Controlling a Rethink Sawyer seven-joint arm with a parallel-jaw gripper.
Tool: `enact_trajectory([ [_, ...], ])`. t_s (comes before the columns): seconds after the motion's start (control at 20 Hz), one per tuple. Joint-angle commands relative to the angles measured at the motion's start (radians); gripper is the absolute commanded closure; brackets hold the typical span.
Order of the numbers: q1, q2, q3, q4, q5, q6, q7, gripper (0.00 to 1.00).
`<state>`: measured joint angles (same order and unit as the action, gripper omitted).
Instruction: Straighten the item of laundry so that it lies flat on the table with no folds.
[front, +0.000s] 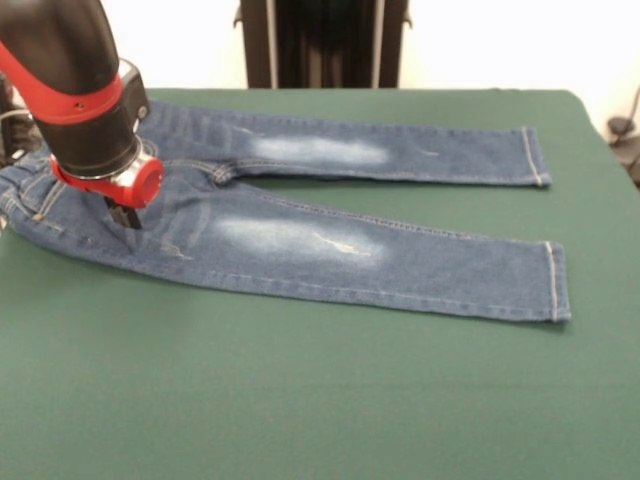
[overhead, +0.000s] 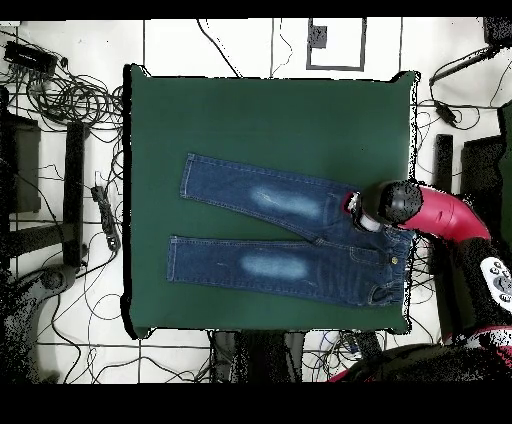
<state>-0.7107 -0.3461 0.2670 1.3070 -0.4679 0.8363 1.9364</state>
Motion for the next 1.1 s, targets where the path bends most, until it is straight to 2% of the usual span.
enact_trajectory([
  [0.05,0.034,0.089,0.134,-0.044,-0.057,-0.179,-0.159,1.0],
  [0.65,0.04,0.085,0.146,-0.075,-0.045,-0.118,-0.195,1.0],
  [1.1,0.032,0.099,0.156,-0.092,-0.049,-0.118,-0.216,1.0],
])
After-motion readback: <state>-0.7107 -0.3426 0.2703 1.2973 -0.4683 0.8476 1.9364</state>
